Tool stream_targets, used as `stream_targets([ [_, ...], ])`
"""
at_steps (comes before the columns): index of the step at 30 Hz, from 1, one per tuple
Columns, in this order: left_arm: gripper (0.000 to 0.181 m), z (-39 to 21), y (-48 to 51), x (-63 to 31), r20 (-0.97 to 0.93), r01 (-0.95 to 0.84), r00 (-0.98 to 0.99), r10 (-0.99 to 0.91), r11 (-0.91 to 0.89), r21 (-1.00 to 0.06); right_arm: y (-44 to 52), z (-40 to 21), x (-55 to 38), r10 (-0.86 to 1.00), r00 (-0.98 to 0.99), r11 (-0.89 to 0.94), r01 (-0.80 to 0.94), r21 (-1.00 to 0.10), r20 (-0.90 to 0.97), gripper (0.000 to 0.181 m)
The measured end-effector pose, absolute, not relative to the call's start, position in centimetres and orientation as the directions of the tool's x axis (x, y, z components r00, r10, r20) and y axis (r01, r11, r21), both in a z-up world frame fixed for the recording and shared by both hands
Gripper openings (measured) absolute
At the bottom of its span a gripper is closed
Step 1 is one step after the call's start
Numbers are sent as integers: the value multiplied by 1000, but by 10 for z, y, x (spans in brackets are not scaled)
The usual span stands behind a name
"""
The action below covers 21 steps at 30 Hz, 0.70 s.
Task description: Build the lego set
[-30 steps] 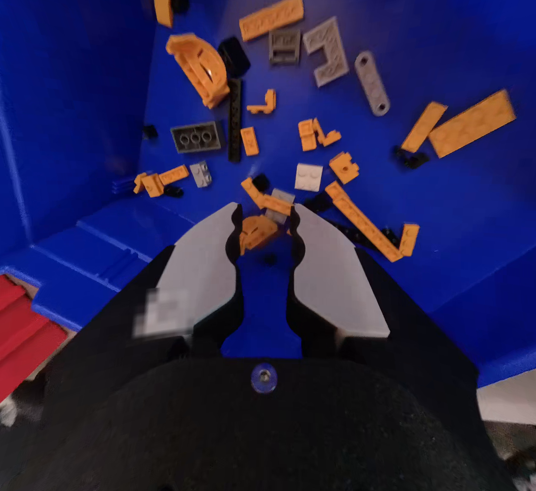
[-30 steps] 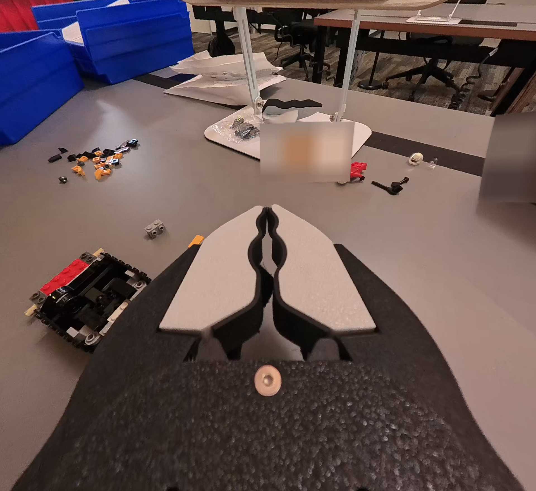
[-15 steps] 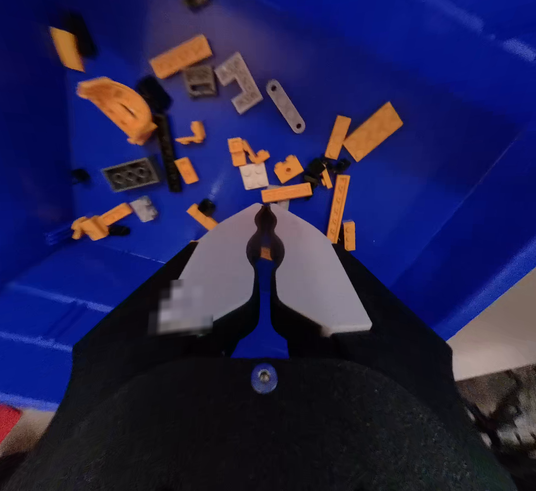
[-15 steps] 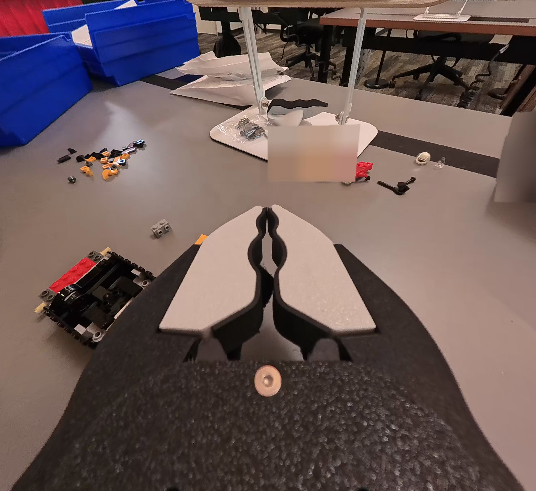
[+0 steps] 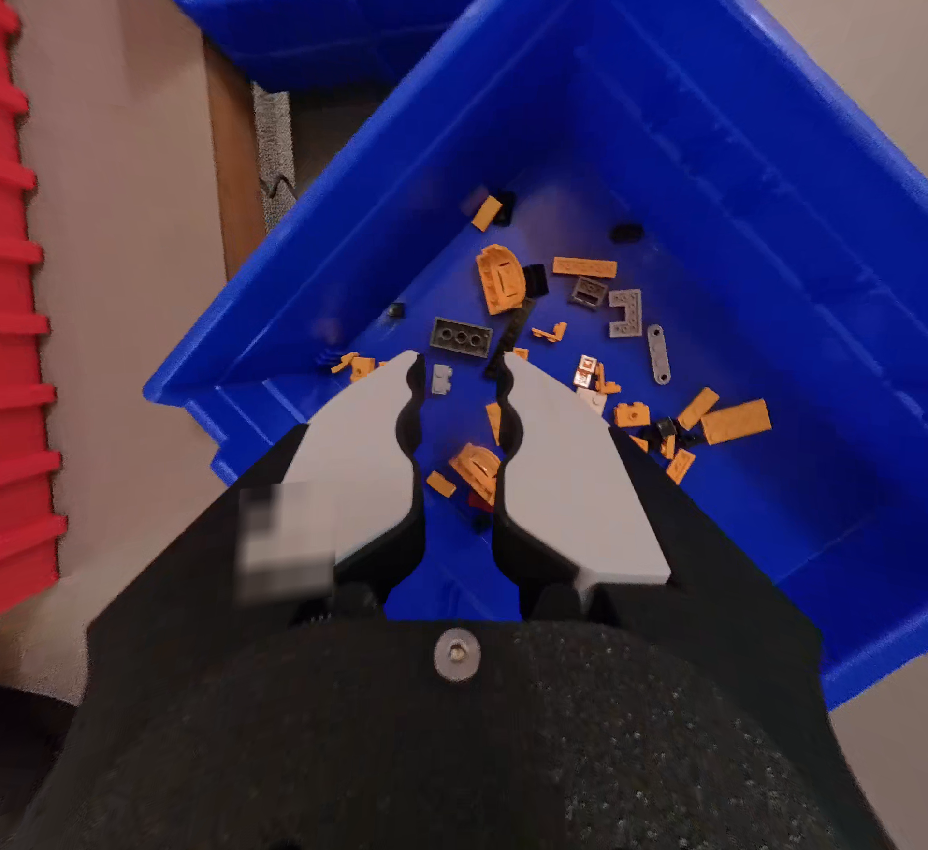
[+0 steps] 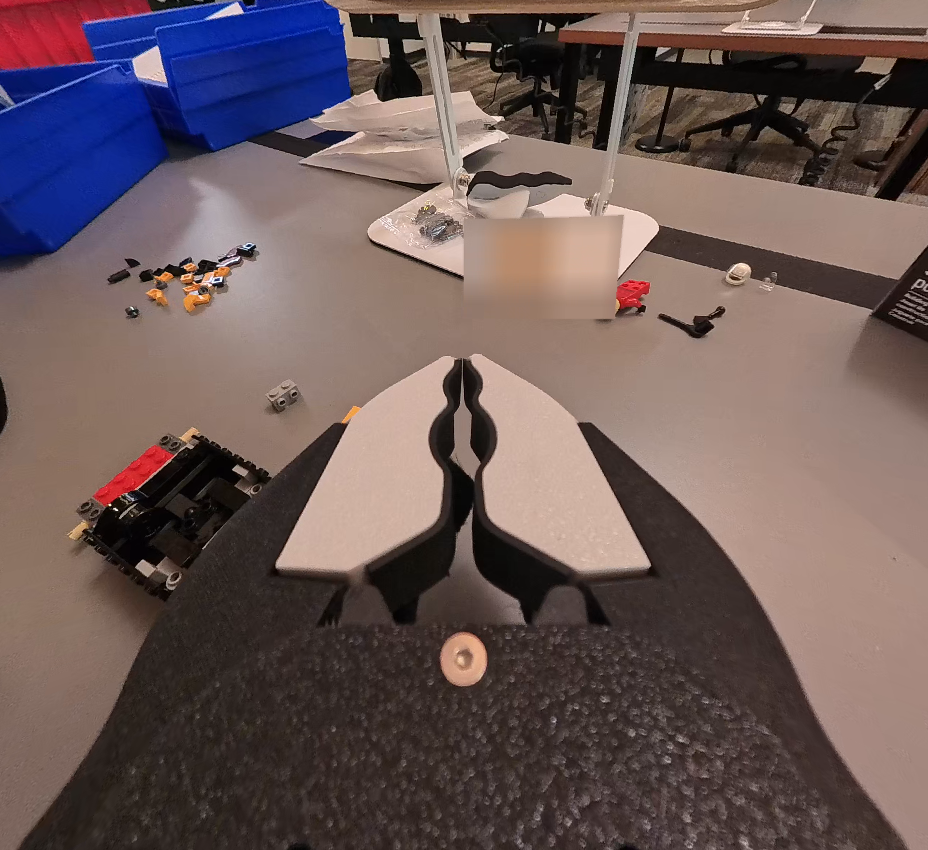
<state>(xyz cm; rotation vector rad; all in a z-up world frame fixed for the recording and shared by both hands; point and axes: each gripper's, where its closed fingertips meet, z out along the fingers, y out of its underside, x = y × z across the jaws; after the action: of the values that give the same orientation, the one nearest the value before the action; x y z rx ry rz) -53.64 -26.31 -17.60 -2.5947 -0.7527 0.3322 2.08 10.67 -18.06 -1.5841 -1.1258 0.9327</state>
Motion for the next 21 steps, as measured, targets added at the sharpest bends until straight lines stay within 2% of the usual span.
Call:
stream_targets([
  [1,28,-176,-264,-540,-108,470,813,572,-754,-459,107,-180,21,956,287,-129,235,-964,-58,0],
  [9,30,-183,-259,-550,-66,513,797,601,-730,-452,108,-179,21,954,293,-126,230,-965,-55,0],
  [21,32,-221,-242,-553,-53,515,834,549,-810,-279,109,-180,21,954,296,-127,232,-965,-54,0],
])
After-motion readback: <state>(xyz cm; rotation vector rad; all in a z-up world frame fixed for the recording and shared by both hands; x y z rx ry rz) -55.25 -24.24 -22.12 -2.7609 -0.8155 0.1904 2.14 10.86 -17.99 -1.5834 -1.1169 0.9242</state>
